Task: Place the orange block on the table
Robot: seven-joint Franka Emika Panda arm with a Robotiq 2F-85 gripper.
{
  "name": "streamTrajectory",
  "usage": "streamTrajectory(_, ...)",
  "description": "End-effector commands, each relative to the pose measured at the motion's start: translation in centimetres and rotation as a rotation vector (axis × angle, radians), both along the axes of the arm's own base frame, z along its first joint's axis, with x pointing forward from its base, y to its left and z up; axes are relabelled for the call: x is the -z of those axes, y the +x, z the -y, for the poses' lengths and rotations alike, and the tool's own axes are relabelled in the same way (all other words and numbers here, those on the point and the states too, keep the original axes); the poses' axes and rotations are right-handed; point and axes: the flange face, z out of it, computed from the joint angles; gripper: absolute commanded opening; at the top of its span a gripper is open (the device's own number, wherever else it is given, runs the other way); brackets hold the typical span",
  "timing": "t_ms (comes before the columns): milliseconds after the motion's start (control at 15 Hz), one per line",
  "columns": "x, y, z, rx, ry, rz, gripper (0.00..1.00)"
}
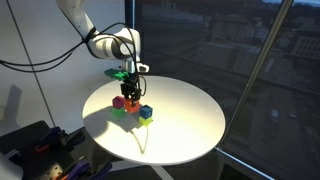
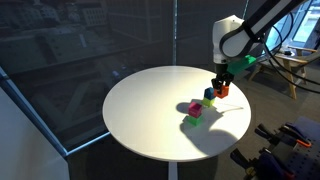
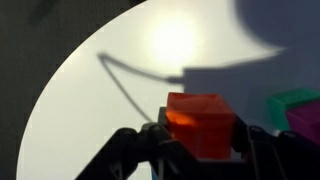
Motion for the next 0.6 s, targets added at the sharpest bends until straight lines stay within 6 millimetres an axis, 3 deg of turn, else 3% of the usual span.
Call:
streamTrajectory(0, 0.7, -0.7, 0.2, -0.030, 0.002, 0.005, 0.31)
streamTrajectory(533, 3.5, -1.1, 0.1, -0.038, 0.004, -0.001, 0.31)
